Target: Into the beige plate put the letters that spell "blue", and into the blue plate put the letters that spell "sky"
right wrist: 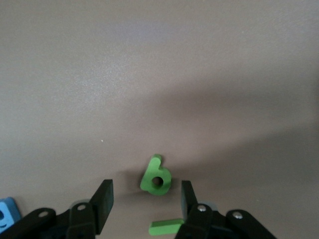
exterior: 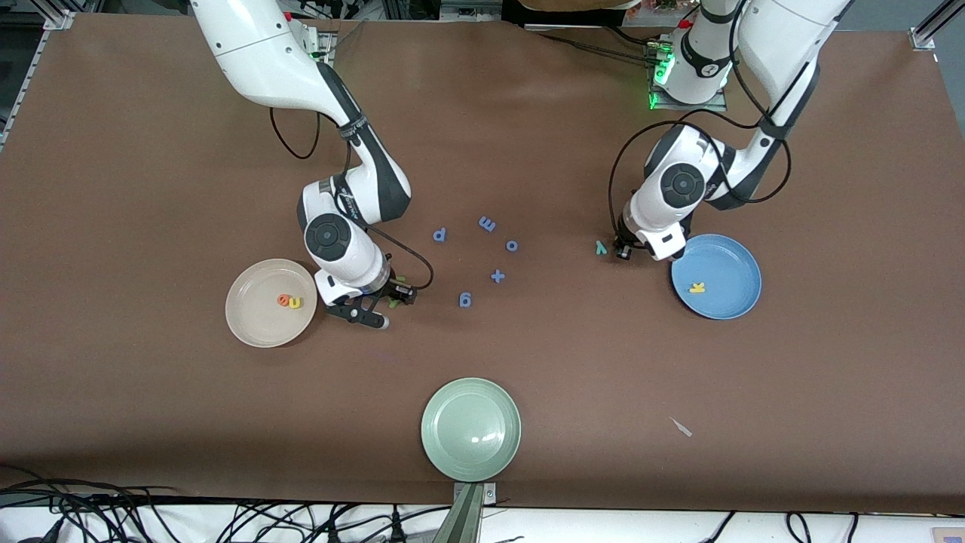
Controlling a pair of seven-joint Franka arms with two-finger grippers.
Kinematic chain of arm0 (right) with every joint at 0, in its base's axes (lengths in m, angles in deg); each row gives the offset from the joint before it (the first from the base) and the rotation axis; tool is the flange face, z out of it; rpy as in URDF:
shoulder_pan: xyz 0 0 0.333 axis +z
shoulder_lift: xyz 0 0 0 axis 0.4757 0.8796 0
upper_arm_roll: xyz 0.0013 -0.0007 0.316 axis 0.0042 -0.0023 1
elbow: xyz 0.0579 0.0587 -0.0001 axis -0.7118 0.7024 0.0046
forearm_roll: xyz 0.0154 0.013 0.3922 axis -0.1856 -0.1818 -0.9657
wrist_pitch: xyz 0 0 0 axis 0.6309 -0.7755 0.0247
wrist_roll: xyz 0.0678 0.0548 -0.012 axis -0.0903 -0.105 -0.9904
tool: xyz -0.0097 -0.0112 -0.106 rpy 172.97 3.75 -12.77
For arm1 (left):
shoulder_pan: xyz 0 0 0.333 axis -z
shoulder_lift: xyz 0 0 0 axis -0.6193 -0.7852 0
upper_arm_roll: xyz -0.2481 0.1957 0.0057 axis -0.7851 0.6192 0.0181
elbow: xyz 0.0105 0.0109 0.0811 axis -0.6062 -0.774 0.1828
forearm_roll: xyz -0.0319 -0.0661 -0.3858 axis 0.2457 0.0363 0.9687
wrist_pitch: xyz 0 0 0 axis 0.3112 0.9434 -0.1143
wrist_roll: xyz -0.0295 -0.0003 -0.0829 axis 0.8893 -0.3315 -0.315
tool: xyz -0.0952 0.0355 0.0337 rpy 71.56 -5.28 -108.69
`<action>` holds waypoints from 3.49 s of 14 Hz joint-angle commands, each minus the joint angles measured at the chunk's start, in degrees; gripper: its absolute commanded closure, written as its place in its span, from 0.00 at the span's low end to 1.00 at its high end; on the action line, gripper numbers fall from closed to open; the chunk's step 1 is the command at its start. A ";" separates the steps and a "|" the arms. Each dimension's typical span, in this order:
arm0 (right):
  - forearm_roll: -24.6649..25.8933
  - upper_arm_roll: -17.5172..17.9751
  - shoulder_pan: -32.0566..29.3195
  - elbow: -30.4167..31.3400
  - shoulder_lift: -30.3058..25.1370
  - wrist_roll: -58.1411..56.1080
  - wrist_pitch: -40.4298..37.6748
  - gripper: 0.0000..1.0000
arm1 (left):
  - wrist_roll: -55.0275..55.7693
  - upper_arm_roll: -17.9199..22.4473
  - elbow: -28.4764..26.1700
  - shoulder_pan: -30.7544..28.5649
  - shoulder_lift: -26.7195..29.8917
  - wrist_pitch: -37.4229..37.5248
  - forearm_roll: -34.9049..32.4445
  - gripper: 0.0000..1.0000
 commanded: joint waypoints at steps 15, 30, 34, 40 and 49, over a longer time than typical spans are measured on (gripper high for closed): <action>0.71 -4.18 0.94 -0.06 -1.10 -5.38 -3.30 0.92 | -24.97 -0.41 1.31 -18.89 3.06 5.73 -4.88 0.46; -0.34 -15.53 0.94 15.76 -11.92 -29.40 -5.35 0.50 | -19.08 -9.64 1.92 -8.08 -1.49 -1.39 -16.10 0.45; -1.56 -15.18 0.94 13.92 -12.18 -28.52 -6.06 0.36 | -22.49 -9.73 2.36 -8.52 -4.14 -4.73 -19.56 0.46; -4.74 -9.91 5.67 11.80 -10.17 -8.96 -3.17 0.36 | -22.24 -9.90 2.71 -7.55 -4.93 -4.81 -18.50 0.46; -4.83 -9.64 12.28 11.98 -6.12 1.36 4.04 0.33 | -22.50 -9.90 3.24 -5.97 -6.87 -4.73 -18.59 0.48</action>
